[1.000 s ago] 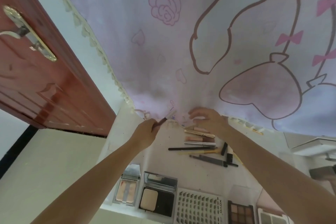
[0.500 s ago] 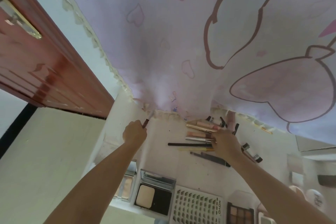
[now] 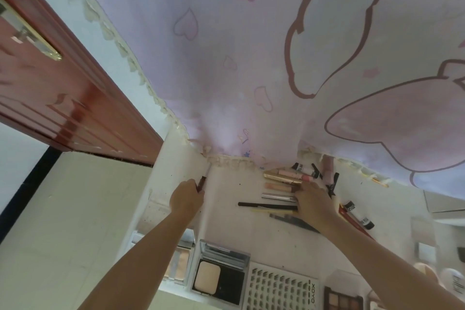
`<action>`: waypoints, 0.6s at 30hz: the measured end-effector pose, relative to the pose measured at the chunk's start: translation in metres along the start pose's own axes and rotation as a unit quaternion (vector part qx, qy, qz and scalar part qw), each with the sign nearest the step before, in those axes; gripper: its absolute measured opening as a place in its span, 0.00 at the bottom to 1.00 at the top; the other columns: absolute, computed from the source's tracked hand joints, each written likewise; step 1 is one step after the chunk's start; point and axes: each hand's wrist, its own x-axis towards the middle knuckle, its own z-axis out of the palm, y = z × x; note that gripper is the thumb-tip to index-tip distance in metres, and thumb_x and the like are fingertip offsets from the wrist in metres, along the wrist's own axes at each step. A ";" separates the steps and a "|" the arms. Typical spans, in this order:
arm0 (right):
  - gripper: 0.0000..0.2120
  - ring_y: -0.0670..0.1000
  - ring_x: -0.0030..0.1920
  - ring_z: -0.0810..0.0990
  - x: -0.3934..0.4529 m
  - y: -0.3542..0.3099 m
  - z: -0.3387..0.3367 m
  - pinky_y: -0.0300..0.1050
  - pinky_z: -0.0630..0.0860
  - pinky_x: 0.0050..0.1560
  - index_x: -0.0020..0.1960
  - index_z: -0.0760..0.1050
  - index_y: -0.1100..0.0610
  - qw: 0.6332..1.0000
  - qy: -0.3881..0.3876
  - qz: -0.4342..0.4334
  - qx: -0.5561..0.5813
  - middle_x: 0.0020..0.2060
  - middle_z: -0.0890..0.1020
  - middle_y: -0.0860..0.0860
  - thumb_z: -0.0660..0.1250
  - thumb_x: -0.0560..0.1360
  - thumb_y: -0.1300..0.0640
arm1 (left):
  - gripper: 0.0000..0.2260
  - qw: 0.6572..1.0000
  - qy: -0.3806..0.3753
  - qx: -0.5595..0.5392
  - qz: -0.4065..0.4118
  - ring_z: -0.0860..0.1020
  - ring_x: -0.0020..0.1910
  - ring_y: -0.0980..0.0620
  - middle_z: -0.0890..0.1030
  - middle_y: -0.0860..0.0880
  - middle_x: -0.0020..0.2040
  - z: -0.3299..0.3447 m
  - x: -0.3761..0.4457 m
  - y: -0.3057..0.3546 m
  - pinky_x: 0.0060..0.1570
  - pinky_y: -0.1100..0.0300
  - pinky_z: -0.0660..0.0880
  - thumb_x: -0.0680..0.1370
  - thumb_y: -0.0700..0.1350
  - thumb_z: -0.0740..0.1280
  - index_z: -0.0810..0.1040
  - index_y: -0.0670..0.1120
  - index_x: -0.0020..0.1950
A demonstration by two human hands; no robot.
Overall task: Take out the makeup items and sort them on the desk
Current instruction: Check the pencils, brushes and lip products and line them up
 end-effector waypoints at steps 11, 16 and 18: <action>0.17 0.50 0.67 0.66 -0.014 -0.006 -0.013 0.41 0.62 0.67 0.68 0.65 0.55 0.992 0.055 -0.049 0.101 0.67 0.69 0.51 0.53 0.80 0.57 | 0.12 0.999 -0.006 0.005 -0.039 0.77 0.53 0.43 0.78 0.42 0.53 -0.009 0.010 -0.007 0.45 0.56 0.72 0.78 0.45 0.61 0.73 0.38 0.54; 0.15 0.49 0.64 0.69 -0.023 -0.010 -0.019 0.36 0.62 0.64 0.66 0.67 0.58 0.982 0.087 -0.047 0.159 0.63 0.73 0.52 0.53 0.80 0.57 | 0.14 0.999 -0.016 0.026 -0.027 0.73 0.58 0.43 0.74 0.41 0.58 -0.013 -0.002 0.006 0.52 0.54 0.72 0.78 0.46 0.60 0.70 0.39 0.58; 0.16 0.50 0.63 0.71 -0.026 -0.011 -0.024 0.38 0.64 0.63 0.65 0.68 0.58 0.975 0.098 -0.056 0.189 0.61 0.75 0.53 0.56 0.79 0.57 | 0.16 0.999 -0.002 0.024 0.025 0.69 0.63 0.44 0.70 0.43 0.63 -0.017 -0.015 0.018 0.59 0.54 0.69 0.78 0.47 0.60 0.68 0.41 0.63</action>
